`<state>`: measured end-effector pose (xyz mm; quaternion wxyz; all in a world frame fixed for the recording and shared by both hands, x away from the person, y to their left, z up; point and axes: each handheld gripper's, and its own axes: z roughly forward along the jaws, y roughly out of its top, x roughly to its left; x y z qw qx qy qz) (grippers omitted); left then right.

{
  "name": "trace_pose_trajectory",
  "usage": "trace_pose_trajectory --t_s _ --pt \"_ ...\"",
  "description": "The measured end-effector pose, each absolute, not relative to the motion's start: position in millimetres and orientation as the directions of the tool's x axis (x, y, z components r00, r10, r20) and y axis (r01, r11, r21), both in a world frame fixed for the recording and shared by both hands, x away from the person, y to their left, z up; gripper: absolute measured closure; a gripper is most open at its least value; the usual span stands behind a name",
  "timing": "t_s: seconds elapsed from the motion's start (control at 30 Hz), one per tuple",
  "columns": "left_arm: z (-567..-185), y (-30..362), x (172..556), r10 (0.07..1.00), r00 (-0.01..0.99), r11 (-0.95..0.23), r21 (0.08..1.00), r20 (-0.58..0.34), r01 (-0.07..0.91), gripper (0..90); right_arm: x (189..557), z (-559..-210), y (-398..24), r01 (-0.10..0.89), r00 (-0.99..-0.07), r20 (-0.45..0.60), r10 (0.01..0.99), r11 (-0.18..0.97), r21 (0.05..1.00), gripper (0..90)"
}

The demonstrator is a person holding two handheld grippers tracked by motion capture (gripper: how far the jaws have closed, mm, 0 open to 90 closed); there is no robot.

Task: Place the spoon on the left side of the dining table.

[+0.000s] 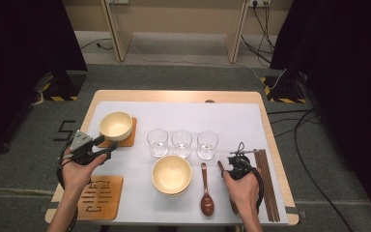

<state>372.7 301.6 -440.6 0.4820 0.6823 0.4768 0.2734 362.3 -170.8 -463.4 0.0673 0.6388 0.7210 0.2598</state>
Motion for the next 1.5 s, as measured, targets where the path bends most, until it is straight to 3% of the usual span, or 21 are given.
trace_pose_trajectory --t_s 0.37,1.13,1.5 --pt "-435.4 299.5 369.4 0.910 0.405 -0.081 0.925 -0.082 0.370 39.4 347.1 -451.2 -182.1 0.813 -0.229 0.296 0.927 0.015 0.582 84.8" --pt "-426.1 293.1 366.2 0.889 0.450 -0.080 0.937 -0.088 0.341 40.5 336.6 -422.7 -177.0 0.575 -0.390 0.247 0.887 0.025 0.818 84.8" --pt "-412.7 286.3 368.6 0.884 0.464 -0.104 0.941 -0.060 0.321 41.7 341.5 -409.8 -173.0 0.495 -0.440 0.223 0.870 0.027 0.868 84.8"
